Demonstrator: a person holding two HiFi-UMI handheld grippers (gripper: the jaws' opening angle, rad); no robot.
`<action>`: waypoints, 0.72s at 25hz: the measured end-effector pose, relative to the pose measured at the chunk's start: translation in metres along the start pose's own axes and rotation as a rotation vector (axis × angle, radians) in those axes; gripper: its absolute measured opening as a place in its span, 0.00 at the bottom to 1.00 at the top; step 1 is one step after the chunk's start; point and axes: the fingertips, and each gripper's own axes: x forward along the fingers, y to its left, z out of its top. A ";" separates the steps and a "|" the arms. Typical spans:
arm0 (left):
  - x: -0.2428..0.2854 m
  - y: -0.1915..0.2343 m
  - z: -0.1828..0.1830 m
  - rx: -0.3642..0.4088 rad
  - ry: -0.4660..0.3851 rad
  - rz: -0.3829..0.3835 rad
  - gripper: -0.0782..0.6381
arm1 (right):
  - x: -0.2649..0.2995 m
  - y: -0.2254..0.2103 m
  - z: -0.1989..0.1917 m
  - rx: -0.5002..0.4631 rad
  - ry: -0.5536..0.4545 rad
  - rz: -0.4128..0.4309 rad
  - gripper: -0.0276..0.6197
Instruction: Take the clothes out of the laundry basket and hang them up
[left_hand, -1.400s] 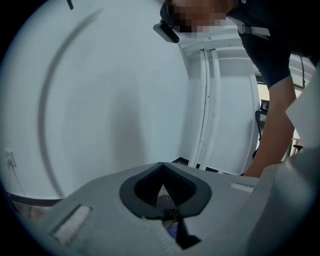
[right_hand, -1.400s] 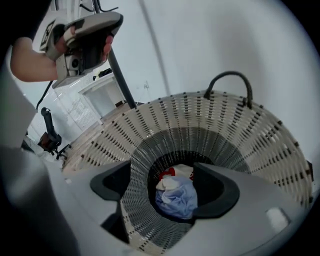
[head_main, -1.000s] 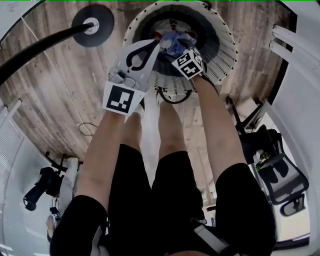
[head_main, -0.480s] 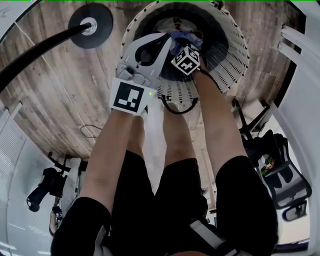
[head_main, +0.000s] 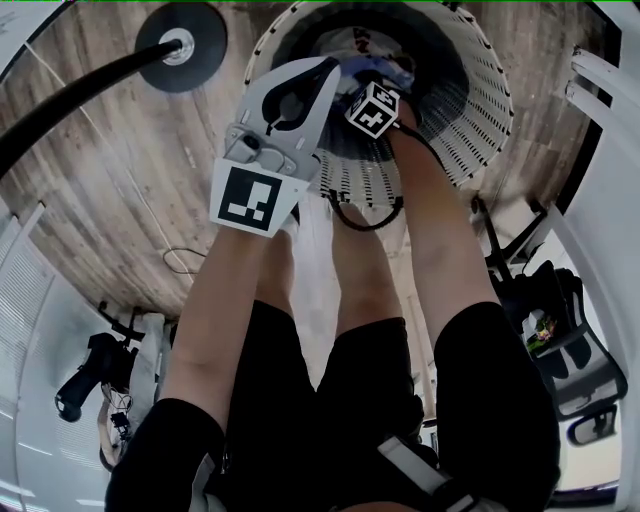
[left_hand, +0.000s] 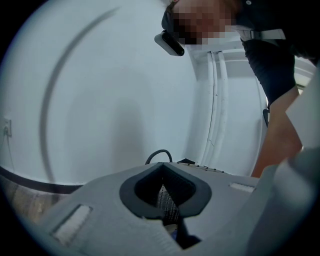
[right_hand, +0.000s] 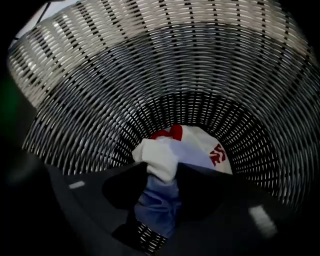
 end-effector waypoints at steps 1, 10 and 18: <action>-0.002 0.001 0.000 -0.002 0.001 0.003 0.12 | 0.001 0.000 0.000 0.001 0.009 -0.001 0.25; -0.028 0.002 0.033 -0.013 -0.008 0.028 0.12 | -0.060 0.004 0.016 0.050 -0.031 -0.064 0.08; -0.067 -0.028 0.130 0.036 -0.034 0.005 0.11 | -0.182 0.009 0.041 0.081 -0.026 -0.093 0.07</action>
